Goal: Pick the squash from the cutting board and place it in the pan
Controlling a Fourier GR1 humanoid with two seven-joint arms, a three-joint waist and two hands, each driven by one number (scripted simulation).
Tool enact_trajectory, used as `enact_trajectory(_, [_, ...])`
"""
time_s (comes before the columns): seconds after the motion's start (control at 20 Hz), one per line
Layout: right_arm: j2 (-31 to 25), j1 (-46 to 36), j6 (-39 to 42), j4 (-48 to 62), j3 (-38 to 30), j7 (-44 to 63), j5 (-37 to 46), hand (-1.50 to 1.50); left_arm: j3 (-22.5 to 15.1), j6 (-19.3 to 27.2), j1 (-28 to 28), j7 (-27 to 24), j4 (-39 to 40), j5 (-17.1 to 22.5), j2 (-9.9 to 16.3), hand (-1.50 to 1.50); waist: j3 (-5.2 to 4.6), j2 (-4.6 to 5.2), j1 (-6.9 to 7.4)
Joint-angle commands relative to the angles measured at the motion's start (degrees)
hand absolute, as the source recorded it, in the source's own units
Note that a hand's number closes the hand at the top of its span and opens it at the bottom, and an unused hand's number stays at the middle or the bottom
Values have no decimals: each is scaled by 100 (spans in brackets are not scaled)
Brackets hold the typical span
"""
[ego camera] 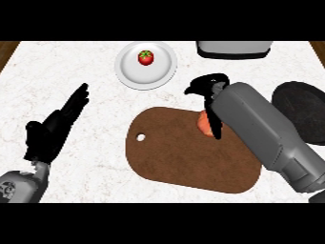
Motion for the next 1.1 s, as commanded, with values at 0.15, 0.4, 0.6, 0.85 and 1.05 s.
enact_trajectory(0.15, [-24, 477, 82, -540, -29, 174, 607, -150, 280, -274, 174, 16, -33, -60, -112, 0, 1, 1, -21])
enact_trajectory(0.4, [-158, 487, 304, -438, -261, -48, 937, -150, 274, -215, 56, 227, -79, -371, -371, 0, 2, 10, -4])
enact_trajectory(0.6, [495, 794, 79, -639, -402, 504, 1076, -150, 468, -488, -210, 227, 116, -359, -403, 0, 1, 10, -22])
enact_trajectory(0.85, [-18, 1022, 244, -875, -504, -9, 1472, -150, 483, -515, 178, 203, -171, -572, -552, 0, 2, 5, -27])
enact_trajectory(1.05, [155, 1066, -319, 110, -381, -809, 1843, -150, 768, -790, 85, 261, -119, -404, -425, 0, 3, 28, 35])
